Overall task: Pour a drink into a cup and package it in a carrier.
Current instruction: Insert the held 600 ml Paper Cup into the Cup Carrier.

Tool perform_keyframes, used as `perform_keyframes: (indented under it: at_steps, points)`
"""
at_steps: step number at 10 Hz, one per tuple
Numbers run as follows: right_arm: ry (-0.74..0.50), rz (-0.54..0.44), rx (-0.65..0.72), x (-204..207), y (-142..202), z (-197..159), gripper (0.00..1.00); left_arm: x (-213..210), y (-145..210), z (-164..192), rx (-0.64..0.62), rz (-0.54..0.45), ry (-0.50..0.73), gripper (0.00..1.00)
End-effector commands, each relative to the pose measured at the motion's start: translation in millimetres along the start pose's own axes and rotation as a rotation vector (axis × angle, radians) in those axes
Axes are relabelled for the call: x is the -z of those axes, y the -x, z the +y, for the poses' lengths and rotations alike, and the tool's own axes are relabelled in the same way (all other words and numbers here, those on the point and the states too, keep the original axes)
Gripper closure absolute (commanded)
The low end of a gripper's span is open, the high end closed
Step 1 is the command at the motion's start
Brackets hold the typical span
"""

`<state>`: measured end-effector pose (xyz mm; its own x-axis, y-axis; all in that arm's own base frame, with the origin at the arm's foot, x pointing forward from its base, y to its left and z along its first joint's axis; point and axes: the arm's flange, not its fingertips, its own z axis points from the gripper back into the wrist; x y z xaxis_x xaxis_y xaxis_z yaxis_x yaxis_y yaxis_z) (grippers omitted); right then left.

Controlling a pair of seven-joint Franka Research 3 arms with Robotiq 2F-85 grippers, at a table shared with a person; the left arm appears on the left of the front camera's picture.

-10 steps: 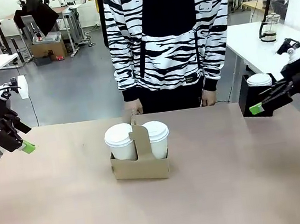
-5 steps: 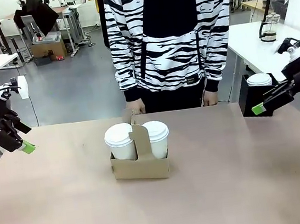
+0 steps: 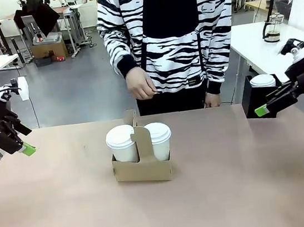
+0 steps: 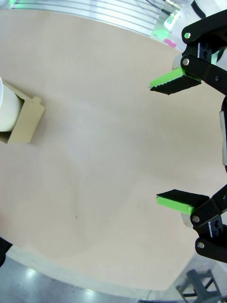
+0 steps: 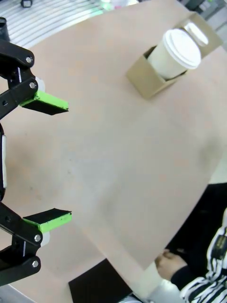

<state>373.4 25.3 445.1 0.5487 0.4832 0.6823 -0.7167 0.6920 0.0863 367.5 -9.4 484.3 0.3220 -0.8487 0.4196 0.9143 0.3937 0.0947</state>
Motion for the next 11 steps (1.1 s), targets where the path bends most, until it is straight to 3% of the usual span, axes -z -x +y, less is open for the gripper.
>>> perform_keyframes:
  at_steps: [1,11]
  points:
    - [-0.017,-0.034,-0.015,2.1,1.7,-3.2,0.00,-0.4,-1.3,0.5,-0.013,-0.014,-0.004,0.00]
    - [-0.017,-0.034,-0.015,2.1,1.7,-3.2,0.00,-0.4,-1.3,0.5,-0.013,-0.014,-0.004,0.00]
